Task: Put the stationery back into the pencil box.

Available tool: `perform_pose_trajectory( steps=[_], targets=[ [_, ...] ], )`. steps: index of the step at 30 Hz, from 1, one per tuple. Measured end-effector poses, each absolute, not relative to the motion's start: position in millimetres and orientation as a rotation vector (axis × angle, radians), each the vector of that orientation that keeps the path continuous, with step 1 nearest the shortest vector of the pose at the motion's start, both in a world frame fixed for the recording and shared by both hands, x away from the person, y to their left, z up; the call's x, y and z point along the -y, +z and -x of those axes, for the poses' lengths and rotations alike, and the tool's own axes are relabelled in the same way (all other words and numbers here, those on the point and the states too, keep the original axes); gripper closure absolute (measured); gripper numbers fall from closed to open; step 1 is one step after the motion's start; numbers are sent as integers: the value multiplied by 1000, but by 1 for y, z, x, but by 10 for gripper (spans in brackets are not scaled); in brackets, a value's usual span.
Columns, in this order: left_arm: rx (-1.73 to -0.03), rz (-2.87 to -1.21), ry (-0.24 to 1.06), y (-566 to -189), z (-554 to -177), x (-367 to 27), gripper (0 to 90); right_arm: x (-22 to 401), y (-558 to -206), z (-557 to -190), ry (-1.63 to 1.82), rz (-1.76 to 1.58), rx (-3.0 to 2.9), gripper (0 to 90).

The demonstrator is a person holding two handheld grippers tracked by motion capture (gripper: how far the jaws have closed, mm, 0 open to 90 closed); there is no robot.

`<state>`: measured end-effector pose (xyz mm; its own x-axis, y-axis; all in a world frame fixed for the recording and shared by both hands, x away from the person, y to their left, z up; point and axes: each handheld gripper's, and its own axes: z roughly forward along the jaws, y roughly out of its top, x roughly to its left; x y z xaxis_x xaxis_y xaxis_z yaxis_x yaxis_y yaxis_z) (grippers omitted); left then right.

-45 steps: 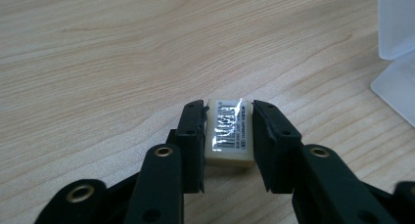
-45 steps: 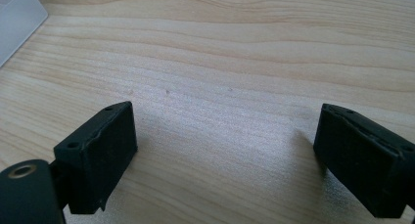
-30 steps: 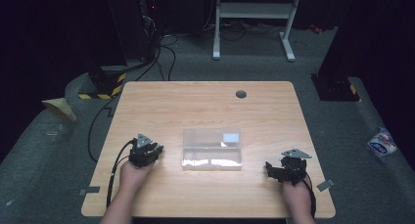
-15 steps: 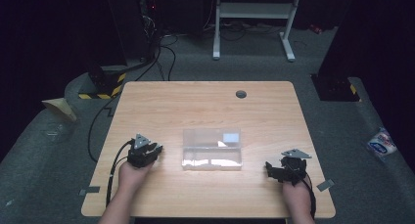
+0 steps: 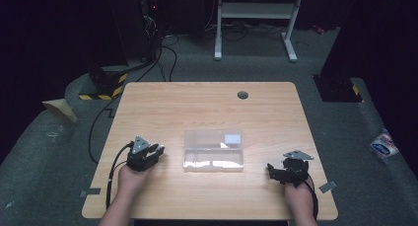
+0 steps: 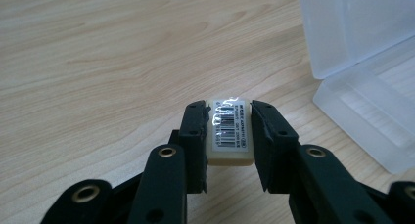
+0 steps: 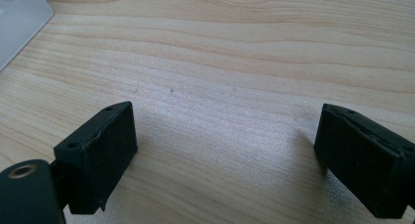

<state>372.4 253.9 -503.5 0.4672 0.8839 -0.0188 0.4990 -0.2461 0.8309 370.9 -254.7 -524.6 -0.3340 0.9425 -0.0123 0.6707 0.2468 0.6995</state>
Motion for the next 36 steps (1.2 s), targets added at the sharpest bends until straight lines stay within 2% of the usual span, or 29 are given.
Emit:
perform_pose_trajectory(
  steps=[36],
  targets=[
    [-968, -1880, 549, -472, -350, -210, 680, 255, -525, -371, 843, -1469, -2093, 82]
  ],
)
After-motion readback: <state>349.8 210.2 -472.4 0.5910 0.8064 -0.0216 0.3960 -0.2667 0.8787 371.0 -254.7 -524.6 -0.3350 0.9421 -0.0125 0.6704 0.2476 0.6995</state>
